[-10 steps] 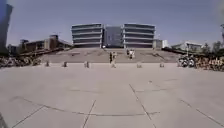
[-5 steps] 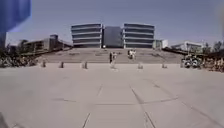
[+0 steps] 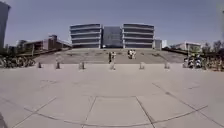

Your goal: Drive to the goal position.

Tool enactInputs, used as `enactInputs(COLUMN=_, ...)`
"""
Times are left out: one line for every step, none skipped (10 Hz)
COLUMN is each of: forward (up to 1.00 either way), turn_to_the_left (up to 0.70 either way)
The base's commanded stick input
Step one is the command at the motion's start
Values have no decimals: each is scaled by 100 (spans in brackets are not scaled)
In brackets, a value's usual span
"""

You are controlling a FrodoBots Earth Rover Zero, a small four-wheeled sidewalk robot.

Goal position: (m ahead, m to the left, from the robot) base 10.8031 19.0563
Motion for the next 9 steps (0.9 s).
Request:
enactInputs(forward=100, turn_to_the_left=0)
enactInputs(forward=100, turn_to_the_left=0)
enactInputs(forward=100, turn_to_the_left=0)
enactInputs(forward=100, turn_to_the_left=0)
enactInputs(forward=100, turn_to_the_left=10)
enactInputs(forward=100, turn_to_the_left=32)
enactInputs(forward=100, turn_to_the_left=39)
enactInputs(forward=100, turn_to_the_left=40)
enactInputs(forward=100, turn_to_the_left=40)
